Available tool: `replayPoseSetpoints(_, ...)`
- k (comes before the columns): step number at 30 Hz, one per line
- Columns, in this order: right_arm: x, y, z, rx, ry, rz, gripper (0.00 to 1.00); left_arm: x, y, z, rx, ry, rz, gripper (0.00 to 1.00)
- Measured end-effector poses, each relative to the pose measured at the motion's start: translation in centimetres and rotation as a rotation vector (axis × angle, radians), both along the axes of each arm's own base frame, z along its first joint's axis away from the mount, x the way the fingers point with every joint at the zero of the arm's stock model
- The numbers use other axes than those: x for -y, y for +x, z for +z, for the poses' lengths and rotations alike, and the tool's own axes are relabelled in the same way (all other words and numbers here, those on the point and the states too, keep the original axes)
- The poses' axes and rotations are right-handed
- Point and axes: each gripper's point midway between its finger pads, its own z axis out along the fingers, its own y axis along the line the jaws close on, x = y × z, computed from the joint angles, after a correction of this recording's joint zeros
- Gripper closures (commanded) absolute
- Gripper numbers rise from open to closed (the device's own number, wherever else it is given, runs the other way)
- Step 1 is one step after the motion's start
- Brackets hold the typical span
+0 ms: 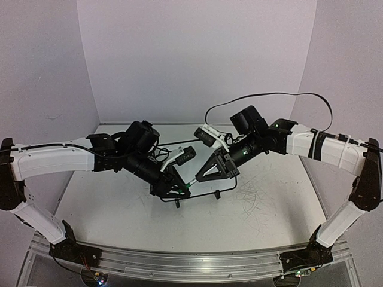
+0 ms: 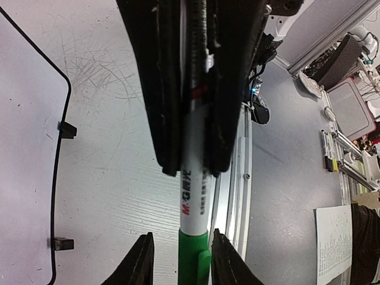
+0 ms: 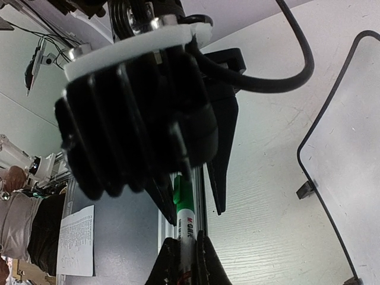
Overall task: Write a sentence on the whiteboard
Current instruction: Open the pen cap from the whiteboard marker, then place the pen cap at the center of the board.
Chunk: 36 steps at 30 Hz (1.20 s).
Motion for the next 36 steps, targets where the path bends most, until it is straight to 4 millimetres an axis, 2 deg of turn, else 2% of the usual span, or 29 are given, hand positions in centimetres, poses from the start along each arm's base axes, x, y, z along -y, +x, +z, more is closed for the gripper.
replayPoseSetpoints(3, 0.0, 0.0, 0.0, 0.0, 0.0, 0.0, 1.0, 0.0, 0.0, 0.3, 0.004, -0.008, 0.003, 0.81)
replayPoseSetpoints(5, 0.0, 0.0, 0.0, 0.0, 0.0, 0.0, 1.0, 0.0, 0.1, 0.3, 0.011, -0.009, 0.004, 0.94)
replayPoseSetpoints(7, 0.0, 0.0, 0.0, 0.001, -0.001, -0.002, 1.0, 0.0, 0.2, 0.3, 0.018, -0.009, 0.005, 1.0)
replayPoseSetpoints(12, 0.1, 0.4, 0.0, 0.005, -0.003, -0.015, 1.0, 0.0, 0.4, 0.3, 0.029, -0.006, 0.016, 1.0)
replayPoseSetpoints(16, 1.0, 1.3, 0.4, 0.014, 0.036, -0.032, 1.0, 0.3, 1.0, 0.7, 0.078, -0.041, 0.024, 1.0)
replayPoseSetpoints(18, 2.7, 2.1, 1.0, 0.017, 0.065, -0.067, 1.0, -0.4, 1.1, 0.4, 0.1, -0.034, 0.036, 1.0)
replayPoseSetpoints(22, 8.6, 5.4, 2.7, 0.084, 0.094, -0.261, 1.0, -3.2, 1.0, -0.6, 0.127, 0.019, 0.075, 1.0)
replayPoseSetpoints(25, 10.4, 5.7, 4.7, 0.178, 0.118, -0.348, 1.0, -4.4, 1.7, 0.7, 0.179, 0.011, 0.119, 1.0)
replayPoseSetpoints(28, 11.2, 6.2, 5.9, 0.264, 0.116, -0.457, 1.0, -5.8, 3.2, 2.2, 0.229, -0.003, 0.219, 1.0)
replayPoseSetpoints(31, 13.2, 8.7, 6.2, 0.348, 0.088, -0.665, 1.0, -8.4, 6.9, 2.6, 0.28, 0.024, 0.455, 1.0)
replayPoseSetpoints(34, 15.4, 11.0, 5.5, 0.4, 0.045, -0.858, 1.0, -12.0, 10.8, 1.8, 0.281, 0.077, 0.735, 1.0)
replayPoseSetpoints(36, 16.9, 12.5, 5.2, 0.435, 0.021, -0.974, 1.0, -15.6, 13.4, 0.4, 0.245, 0.113, 0.967, 1.0)
